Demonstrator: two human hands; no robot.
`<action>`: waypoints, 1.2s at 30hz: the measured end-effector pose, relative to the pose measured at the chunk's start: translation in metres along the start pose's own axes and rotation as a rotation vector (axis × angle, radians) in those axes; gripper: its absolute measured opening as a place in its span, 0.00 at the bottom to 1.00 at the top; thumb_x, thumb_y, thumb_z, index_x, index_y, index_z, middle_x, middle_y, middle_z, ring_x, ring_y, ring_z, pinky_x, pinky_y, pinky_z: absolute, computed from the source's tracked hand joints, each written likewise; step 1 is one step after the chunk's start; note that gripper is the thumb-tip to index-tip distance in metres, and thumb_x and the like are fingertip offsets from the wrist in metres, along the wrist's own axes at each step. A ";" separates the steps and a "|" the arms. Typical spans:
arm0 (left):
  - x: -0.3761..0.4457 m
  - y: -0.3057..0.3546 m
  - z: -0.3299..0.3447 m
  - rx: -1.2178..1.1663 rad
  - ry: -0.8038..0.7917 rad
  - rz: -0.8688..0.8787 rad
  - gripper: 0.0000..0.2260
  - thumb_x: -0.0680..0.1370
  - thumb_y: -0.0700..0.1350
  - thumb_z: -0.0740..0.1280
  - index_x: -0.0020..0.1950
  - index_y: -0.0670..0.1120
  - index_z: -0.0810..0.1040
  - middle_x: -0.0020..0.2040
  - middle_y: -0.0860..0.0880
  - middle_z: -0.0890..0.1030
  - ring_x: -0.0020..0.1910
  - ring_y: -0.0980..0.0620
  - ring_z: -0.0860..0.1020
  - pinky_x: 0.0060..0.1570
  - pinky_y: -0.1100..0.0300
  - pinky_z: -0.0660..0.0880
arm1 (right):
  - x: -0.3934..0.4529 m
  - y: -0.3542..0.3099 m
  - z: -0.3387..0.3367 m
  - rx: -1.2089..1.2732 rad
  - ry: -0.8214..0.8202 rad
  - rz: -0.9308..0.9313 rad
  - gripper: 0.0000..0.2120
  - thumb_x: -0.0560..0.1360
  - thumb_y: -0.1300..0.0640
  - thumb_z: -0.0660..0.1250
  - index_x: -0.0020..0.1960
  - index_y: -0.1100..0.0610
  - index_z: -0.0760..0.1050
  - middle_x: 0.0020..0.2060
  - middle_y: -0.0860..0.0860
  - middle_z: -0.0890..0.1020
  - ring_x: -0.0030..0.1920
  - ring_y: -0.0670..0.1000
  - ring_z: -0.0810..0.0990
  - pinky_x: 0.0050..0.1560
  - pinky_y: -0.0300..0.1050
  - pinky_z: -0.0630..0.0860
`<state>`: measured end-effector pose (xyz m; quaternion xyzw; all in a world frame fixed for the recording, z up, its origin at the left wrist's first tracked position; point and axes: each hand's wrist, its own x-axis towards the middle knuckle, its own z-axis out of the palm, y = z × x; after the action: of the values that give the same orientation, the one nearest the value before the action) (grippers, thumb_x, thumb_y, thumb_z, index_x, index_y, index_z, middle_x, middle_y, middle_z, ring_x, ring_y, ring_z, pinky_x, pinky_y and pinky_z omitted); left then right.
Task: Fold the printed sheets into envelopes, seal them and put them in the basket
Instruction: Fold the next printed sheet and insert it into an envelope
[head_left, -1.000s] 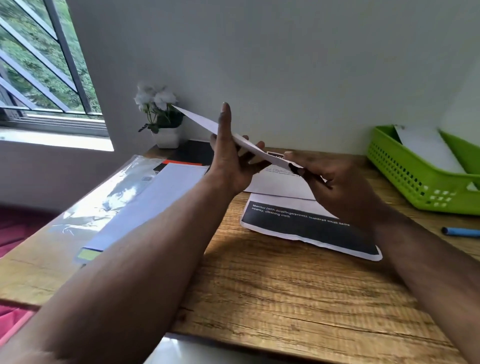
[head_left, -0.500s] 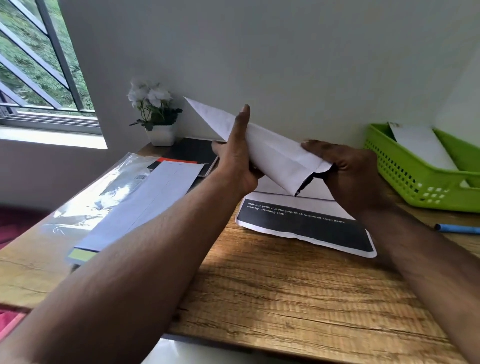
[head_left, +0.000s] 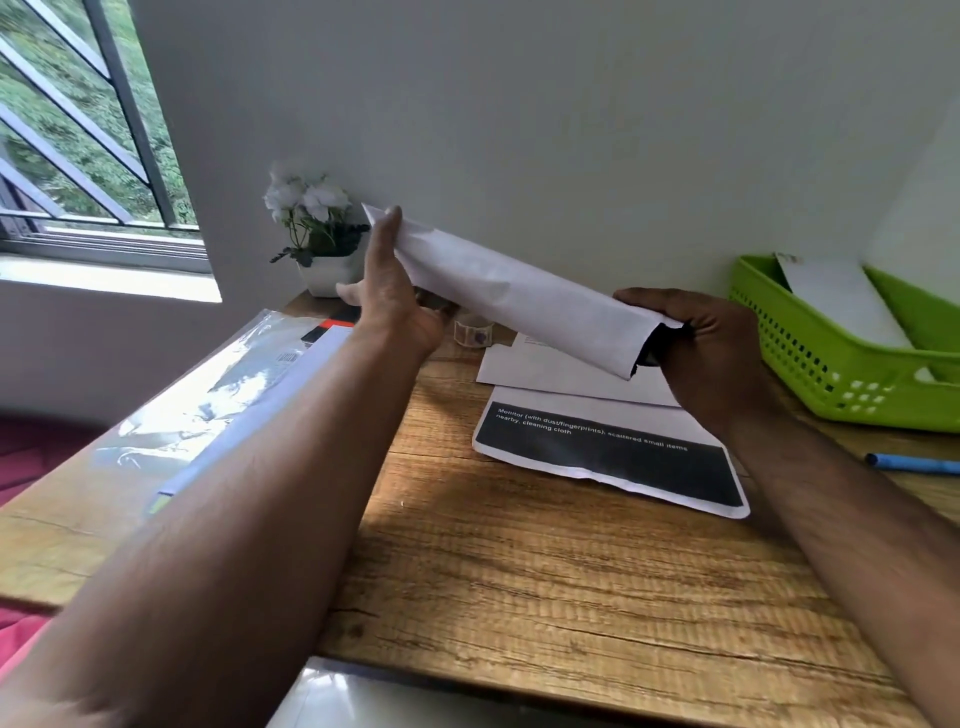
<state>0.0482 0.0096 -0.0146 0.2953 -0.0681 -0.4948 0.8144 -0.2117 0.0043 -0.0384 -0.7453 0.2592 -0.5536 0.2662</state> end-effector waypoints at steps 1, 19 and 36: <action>-0.003 -0.001 0.002 -0.005 -0.038 -0.017 0.59 0.51 0.60 0.83 0.76 0.57 0.55 0.62 0.37 0.77 0.50 0.34 0.82 0.46 0.30 0.76 | 0.001 -0.003 0.001 0.055 0.041 0.049 0.15 0.65 0.61 0.67 0.45 0.46 0.85 0.43 0.46 0.86 0.48 0.54 0.84 0.48 0.55 0.81; -0.026 -0.030 0.003 0.096 -0.433 -0.175 0.49 0.52 0.63 0.80 0.70 0.49 0.72 0.64 0.42 0.79 0.62 0.38 0.78 0.58 0.33 0.72 | 0.005 0.003 -0.006 -0.382 -0.253 0.458 0.14 0.80 0.49 0.59 0.51 0.55 0.81 0.43 0.49 0.85 0.37 0.48 0.79 0.37 0.42 0.73; -0.016 -0.019 -0.013 -0.041 -0.359 -0.035 0.33 0.71 0.75 0.56 0.44 0.45 0.76 0.35 0.45 0.79 0.35 0.45 0.80 0.54 0.47 0.76 | 0.016 0.033 -0.039 -0.582 -0.235 0.512 0.29 0.59 0.46 0.80 0.57 0.54 0.79 0.52 0.49 0.81 0.51 0.47 0.78 0.47 0.40 0.73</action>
<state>0.0310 0.0221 -0.0330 0.1868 -0.1972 -0.5548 0.7864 -0.2487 -0.0345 -0.0403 -0.7592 0.5502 -0.2839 0.2009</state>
